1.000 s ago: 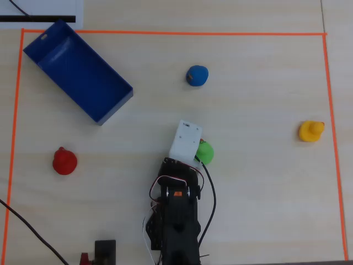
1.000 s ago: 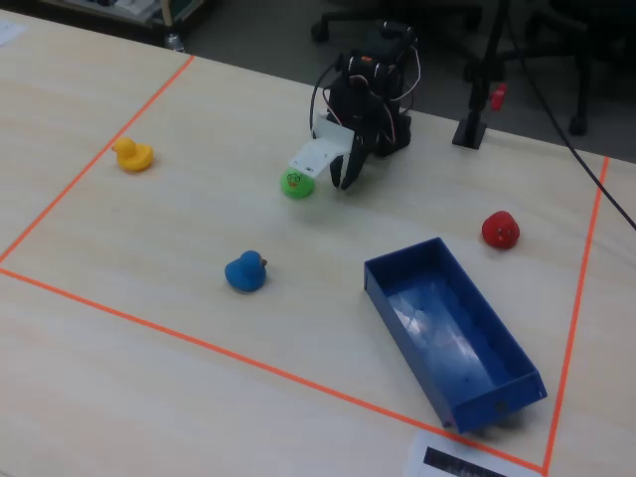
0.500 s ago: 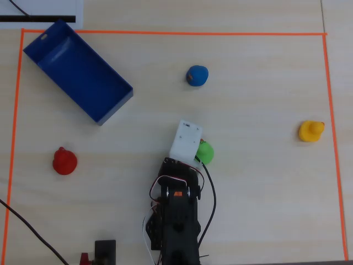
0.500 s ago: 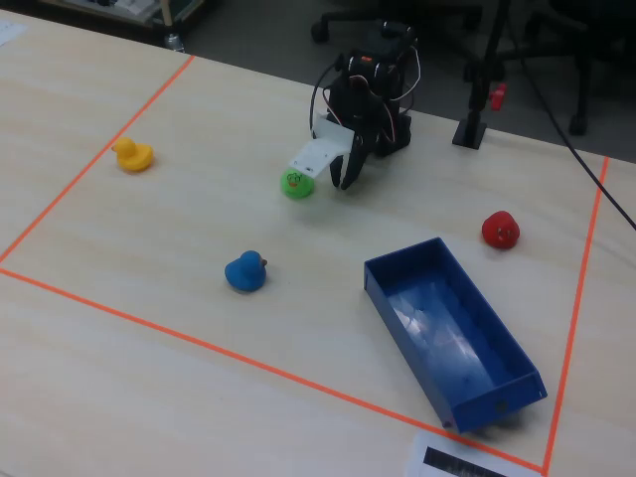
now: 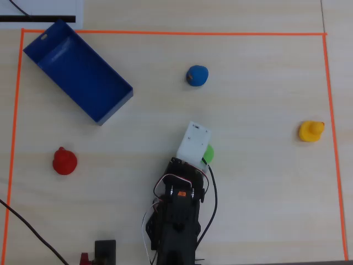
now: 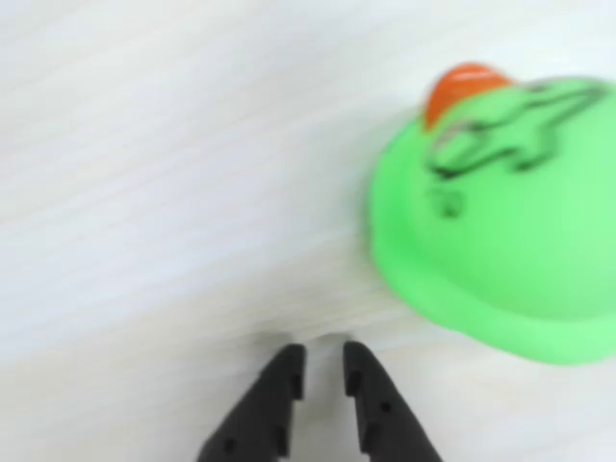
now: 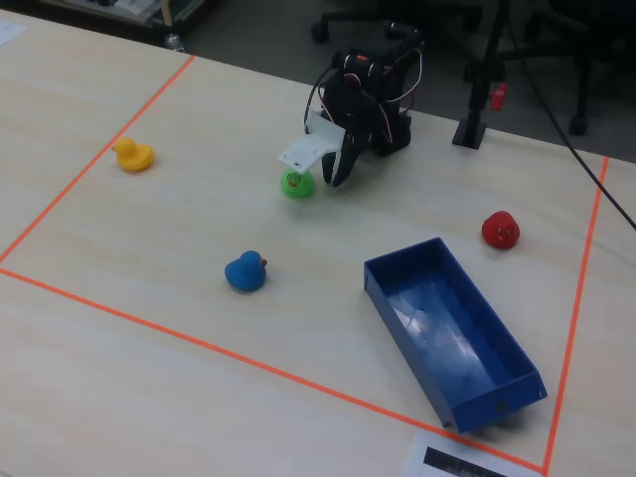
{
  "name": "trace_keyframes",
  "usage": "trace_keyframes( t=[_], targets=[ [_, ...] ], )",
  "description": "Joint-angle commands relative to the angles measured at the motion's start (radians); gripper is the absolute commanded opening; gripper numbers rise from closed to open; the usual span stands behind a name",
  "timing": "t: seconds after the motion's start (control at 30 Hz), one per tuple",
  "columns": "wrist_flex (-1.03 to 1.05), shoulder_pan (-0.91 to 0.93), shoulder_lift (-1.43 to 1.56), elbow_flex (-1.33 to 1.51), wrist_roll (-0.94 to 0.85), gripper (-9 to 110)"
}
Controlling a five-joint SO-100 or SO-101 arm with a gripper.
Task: Grasp red duck and put it into box.
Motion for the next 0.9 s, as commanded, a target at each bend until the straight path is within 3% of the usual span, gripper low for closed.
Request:
trace_keyframes(
  t=[0.0,0.2,0.37,0.5,0.63,0.8,0.87],
  targets=[
    [0.032,0.058,-0.012,-0.124,-0.021,0],
    [0.207,0.046,-0.419,-0.778,0.044,0],
    [0.402,-0.215,-0.758,-1.213,0.199,3],
    [0.426,-0.465,-0.956,-1.315,0.368,8],
    [0.397,-0.65,-1.121,-1.351,0.494,30],
    [0.334,-0.881,-1.301,-1.422,0.64,37],
    [0.354,-0.974,-1.381,-1.48,0.678,45]
  ],
)
